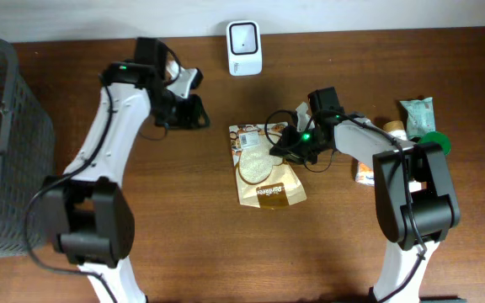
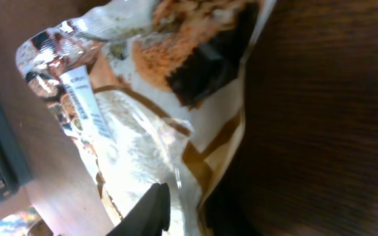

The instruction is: Scan the item barcode

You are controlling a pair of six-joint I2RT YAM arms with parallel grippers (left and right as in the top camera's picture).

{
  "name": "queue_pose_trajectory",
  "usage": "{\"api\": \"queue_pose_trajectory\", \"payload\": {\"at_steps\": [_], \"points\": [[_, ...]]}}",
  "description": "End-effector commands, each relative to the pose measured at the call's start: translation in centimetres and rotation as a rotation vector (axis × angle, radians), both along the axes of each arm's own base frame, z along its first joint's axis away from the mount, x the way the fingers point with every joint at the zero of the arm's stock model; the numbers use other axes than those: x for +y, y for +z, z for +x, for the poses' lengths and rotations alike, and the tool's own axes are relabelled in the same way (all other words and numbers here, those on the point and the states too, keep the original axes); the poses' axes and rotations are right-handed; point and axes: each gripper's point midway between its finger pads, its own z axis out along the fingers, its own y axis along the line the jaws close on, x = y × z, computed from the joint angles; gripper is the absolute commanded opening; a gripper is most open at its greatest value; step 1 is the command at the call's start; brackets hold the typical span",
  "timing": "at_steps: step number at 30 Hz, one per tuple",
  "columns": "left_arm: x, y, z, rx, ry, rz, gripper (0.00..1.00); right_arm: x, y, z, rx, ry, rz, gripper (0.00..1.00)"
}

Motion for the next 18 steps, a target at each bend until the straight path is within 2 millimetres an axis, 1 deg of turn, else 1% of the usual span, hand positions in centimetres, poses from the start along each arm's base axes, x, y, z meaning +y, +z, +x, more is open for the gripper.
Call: {"api": "queue_pose_trajectory", "payload": {"at_steps": [1,3,7,10,15,18], "points": [[-1.1,-3.2,-0.7,0.115,0.024,-0.017,0.00,-0.9,-1.9,-0.4,0.028,-0.006,-0.060,0.25],[-1.7,-4.2,-1.0,0.138,0.008,-0.013,0.00,-0.9,-1.9,-0.5,0.028,-0.006,-0.060,0.25],[-4.2,-5.9,-2.0,0.183,-0.032,-0.015,0.00,-0.9,-1.9,-0.4,0.028,-0.006,-0.060,0.25],[-5.1,-6.9,-1.7,0.185,-0.030,-0.009,0.00,-0.9,-1.9,-0.4,0.028,-0.006,-0.060,0.26],[-6.4,-9.4,-1.6,0.200,-0.002,-0.014,0.00,-0.9,-1.9,-0.4,0.028,-0.006,-0.060,0.25],[-7.6,-10.4,-1.5,0.169,-0.022,-0.046,0.00,-0.9,-1.9,-0.5,0.032,-0.006,-0.062,0.25]]}}
